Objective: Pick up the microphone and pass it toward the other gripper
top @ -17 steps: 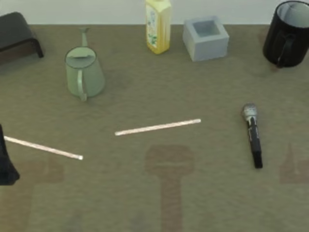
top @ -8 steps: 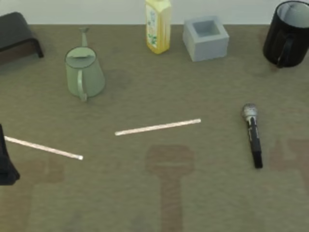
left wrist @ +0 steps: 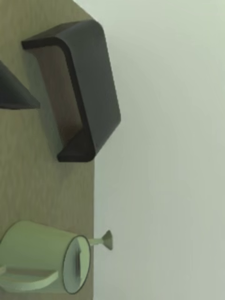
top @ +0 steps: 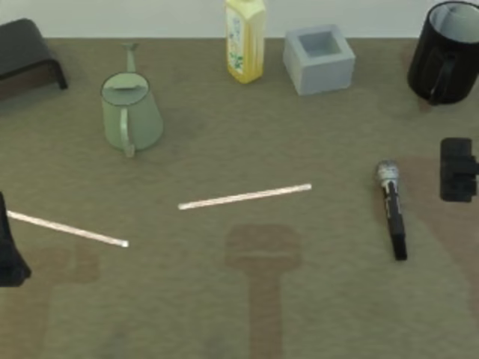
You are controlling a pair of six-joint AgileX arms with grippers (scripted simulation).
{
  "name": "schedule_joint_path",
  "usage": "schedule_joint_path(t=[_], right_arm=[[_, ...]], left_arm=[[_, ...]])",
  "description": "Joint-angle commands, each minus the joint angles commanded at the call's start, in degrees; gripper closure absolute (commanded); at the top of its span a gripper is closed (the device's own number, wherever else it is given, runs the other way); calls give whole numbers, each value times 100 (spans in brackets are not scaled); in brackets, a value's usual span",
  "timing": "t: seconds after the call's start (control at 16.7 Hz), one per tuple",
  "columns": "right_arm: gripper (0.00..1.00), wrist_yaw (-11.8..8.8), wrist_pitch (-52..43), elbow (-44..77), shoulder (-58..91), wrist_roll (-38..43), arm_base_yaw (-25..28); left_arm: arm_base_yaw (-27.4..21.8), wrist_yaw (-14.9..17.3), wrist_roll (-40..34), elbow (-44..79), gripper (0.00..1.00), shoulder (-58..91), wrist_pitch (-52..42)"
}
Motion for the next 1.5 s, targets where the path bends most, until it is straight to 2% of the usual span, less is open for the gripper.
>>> schedule_joint_path(t=[0.36, 0.72, 1.14, 1.5], right_arm=[[0, 105, -1404, 2021, 2825, 589, 560], [0, 152, -1941, 2999, 3992, 853, 810], [0, 150, -1840, 2933, 4037, 834, 782], [0, 154, -398, 2363, 4818, 776, 722]], left_arm=[[0, 0, 0, 0, 0, 0, 0], [0, 0, 0, 0, 0, 0, 0], [0, 0, 0, 0, 0, 0, 0], [0, 0, 0, 0, 0, 0, 0]])
